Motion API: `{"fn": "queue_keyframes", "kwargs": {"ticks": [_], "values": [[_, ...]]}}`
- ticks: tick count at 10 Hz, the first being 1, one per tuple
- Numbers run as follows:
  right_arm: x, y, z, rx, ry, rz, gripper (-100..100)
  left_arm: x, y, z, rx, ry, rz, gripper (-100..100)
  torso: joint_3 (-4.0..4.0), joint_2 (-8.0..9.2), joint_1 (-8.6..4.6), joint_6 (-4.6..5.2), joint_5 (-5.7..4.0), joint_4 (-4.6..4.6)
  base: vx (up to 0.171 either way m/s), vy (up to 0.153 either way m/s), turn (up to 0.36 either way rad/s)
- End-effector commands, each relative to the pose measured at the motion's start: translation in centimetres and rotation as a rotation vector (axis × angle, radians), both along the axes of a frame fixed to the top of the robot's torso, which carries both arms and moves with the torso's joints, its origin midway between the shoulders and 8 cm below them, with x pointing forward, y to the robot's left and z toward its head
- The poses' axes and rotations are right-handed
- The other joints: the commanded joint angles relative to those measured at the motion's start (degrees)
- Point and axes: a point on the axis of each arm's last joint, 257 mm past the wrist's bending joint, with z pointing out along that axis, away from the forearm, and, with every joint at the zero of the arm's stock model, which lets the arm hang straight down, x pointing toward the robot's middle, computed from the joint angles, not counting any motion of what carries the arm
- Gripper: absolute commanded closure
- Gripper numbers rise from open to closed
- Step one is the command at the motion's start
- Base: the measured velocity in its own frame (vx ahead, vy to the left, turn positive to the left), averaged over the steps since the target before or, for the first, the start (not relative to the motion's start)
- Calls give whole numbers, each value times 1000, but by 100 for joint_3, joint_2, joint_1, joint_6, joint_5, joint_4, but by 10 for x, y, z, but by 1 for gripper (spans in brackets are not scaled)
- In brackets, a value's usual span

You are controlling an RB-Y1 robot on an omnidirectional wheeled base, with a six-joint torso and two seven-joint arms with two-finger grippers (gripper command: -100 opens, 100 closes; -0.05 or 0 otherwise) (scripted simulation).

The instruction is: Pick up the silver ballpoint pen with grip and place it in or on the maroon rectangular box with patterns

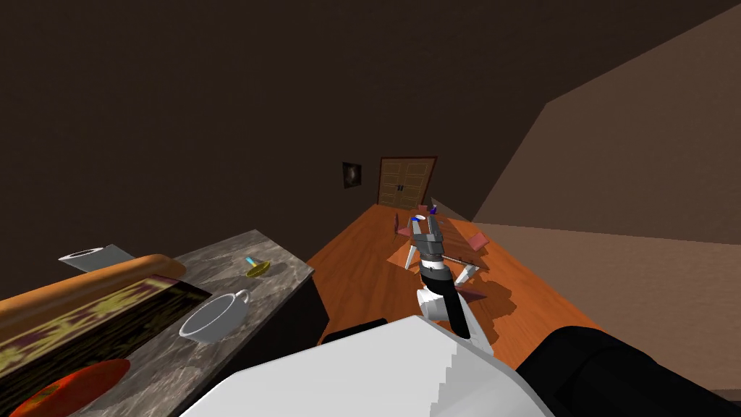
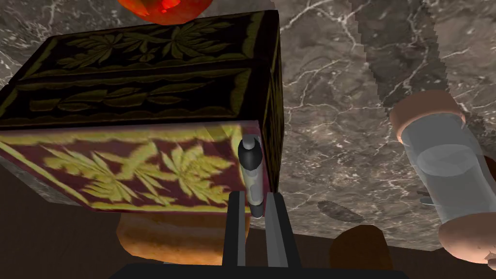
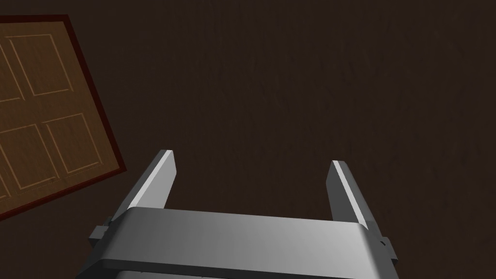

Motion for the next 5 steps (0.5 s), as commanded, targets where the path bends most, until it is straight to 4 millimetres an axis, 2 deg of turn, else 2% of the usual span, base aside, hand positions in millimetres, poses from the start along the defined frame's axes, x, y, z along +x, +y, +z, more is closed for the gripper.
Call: {"fn": "queue_keyframes", "kwargs": {"ticks": [1, 2, 4, 5], "values": [[0, 0, 0, 0, 0, 0, 0, 8, -2, 11, 8, -15, -6, 100, 0, 0, 0, 0, 0, 0, 69, 57, -82], [0, 0, 0, 0, 0, 0, 0, 4, -2, 9, 8, -6, -3, 100, 2, 6, -4, -12, 5, 0, 34, 23, 8], [0, 0, 0, 0, 0, 0, 0, 24, 1, 35, 39, -34, -5, 100, 14, 23, -13, -11, 0, 5, 62, 41, -98], [0, 0, 0, 0, 0, 0, 0, 24, 1, 35, 39, -35, -5, 100, 6, 9, -8, -2, -2, 3, 67, 62, -97]]}}
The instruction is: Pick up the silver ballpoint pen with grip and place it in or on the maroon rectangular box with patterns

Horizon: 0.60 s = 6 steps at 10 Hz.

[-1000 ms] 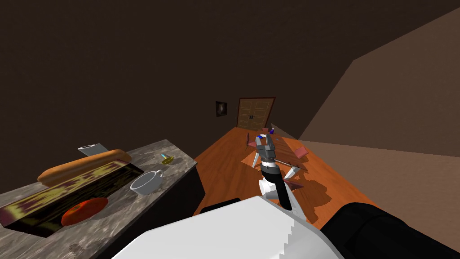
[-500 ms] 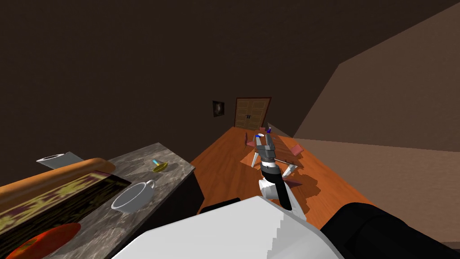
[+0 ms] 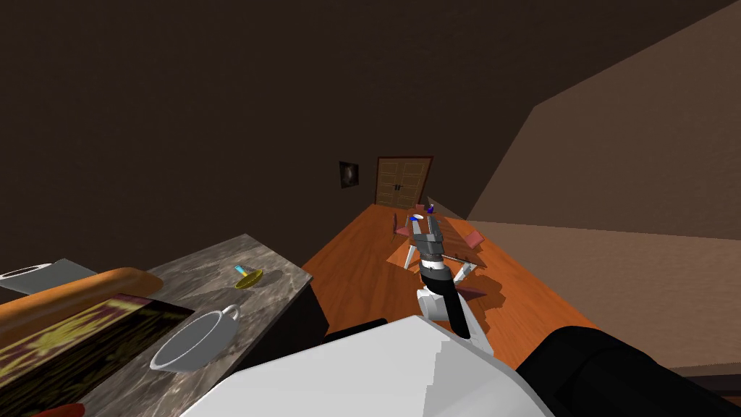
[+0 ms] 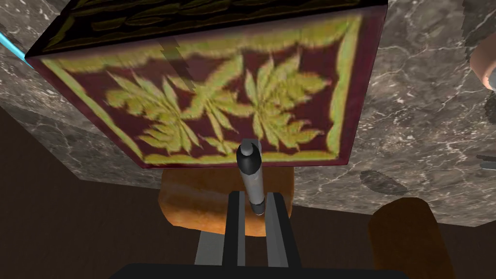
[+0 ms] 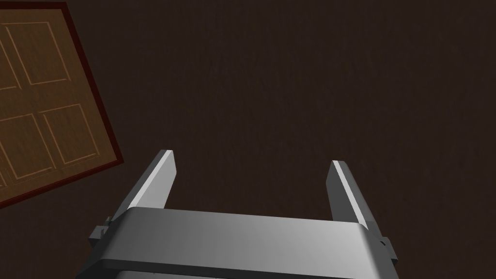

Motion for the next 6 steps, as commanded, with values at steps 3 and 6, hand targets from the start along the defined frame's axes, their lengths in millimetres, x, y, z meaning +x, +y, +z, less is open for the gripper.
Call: {"fn": "queue_keyframes", "kwargs": {"ticks": [3, 6], "values": [[0, 0, 0, 0, 0, 0, 0, 3, -1, 2, 4, -6, -1, -100, 16, 28, -11, -10, 2, 6, 13, 14, -5], [0, 0, 0, 0, 0, 0, 0, 3, -1, 2, 4, -6, -1, -100, 24, 40, -17, -11, 0, 9, 0, 0, 0]]}}
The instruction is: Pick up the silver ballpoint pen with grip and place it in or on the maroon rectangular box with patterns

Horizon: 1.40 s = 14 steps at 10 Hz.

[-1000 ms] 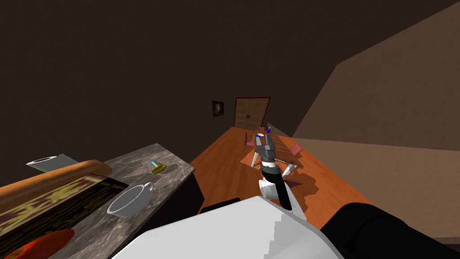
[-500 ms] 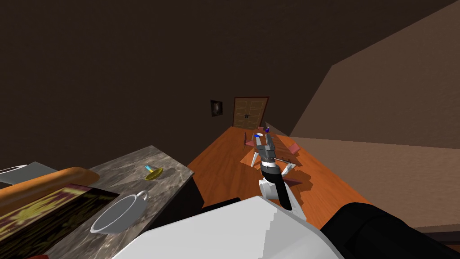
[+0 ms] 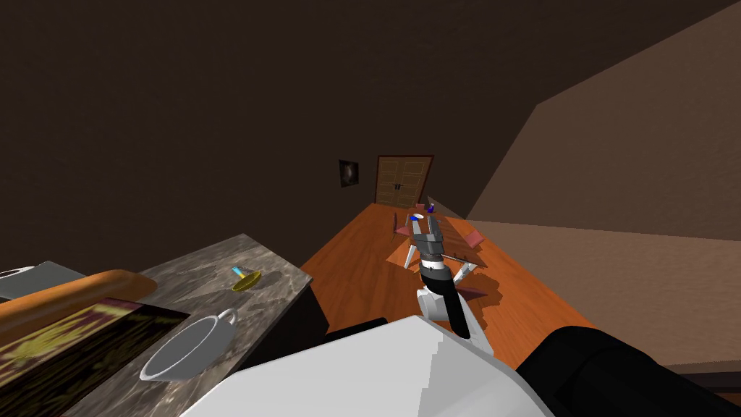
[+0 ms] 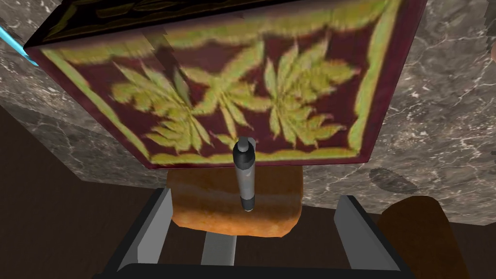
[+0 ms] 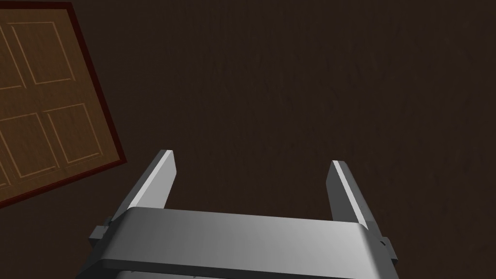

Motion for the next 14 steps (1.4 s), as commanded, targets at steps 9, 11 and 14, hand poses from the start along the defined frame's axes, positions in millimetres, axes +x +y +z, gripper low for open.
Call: {"fn": "queue_keyframes", "kwargs": {"ticks": [9, 11, 14], "values": [[0, 0, 0, 0, 0, 0, 0, 27, -15, 51, -1, -3, -1, 0, 10, 16, 7, -2, 3, 4, -33, 20, 2], [0, 0, 0, 0, 0, 0, 0, 27, -15, 51, 0, -3, -1, 0, 2, 4, 1, -1, 1, 1, 0, 0, 0], [0, 0, 0, 0, 0, 0, 0, 27, -15, 51, 0, -3, -1, 0, 0, 1, 0, 0, 1, 0, 0, 0, 0]]}}
